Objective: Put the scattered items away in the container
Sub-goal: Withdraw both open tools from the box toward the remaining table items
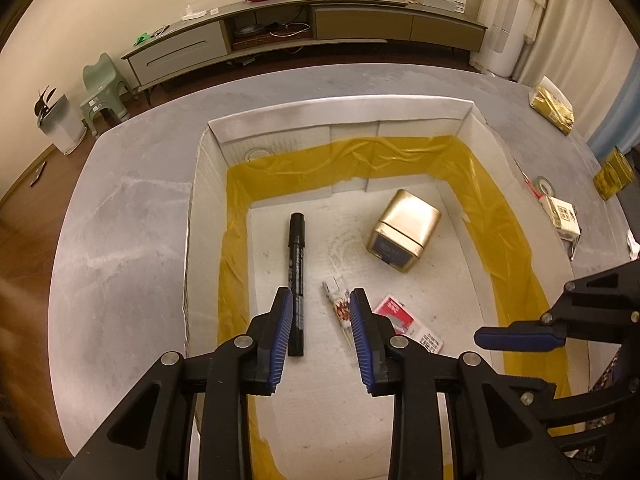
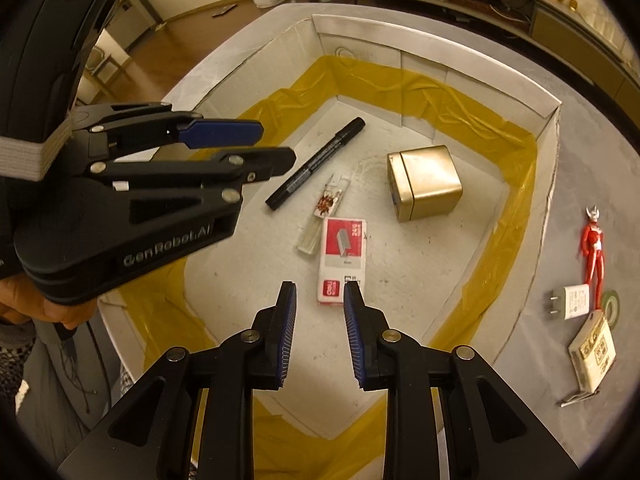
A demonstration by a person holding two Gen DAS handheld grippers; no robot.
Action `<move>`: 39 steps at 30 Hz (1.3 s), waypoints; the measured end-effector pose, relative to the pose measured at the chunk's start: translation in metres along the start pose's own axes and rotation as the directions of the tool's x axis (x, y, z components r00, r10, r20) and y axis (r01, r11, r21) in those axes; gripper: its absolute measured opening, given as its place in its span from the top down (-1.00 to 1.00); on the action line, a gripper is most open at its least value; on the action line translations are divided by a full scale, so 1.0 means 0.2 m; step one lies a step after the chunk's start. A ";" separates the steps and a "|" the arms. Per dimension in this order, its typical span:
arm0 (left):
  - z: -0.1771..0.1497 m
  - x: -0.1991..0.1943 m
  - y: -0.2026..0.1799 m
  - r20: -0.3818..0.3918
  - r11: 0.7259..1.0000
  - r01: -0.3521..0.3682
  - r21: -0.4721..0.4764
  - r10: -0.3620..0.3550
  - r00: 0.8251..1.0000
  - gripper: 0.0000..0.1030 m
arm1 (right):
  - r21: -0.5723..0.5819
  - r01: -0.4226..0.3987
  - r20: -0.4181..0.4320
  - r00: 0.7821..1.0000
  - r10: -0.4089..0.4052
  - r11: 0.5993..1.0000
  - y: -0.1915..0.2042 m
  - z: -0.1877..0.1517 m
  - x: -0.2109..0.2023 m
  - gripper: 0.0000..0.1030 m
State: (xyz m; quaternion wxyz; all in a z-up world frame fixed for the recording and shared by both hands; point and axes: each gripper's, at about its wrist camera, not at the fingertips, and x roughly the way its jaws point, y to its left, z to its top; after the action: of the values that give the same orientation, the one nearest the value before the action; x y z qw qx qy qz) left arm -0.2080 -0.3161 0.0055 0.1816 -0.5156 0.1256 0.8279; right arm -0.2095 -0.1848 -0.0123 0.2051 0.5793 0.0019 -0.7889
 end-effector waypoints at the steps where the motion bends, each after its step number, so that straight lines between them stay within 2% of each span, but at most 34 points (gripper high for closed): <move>1: -0.01 -0.01 -0.01 0.000 1.000 0.003 0.003 -0.003 1.000 0.39 | -0.003 0.002 0.001 1.000 -0.002 1.000 0.00 -0.01 -0.01 0.47; 12: -0.09 -0.12 -0.11 0.017 1.000 -0.001 0.028 0.000 1.000 0.37 | -0.001 0.011 0.021 1.000 -0.011 1.000 0.03 -0.12 -0.10 0.47; 39: -0.27 -0.32 -0.36 0.028 0.998 -0.001 0.070 -0.001 1.000 0.30 | 0.026 -0.062 0.103 0.993 0.059 0.998 0.04 -0.36 -0.27 0.46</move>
State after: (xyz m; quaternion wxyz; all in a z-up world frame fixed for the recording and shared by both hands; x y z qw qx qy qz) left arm -0.1066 -0.2832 0.0386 0.2011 -0.4971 0.1519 0.8303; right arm -0.1273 -0.1564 0.0158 0.2201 0.5410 -0.0376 -0.8108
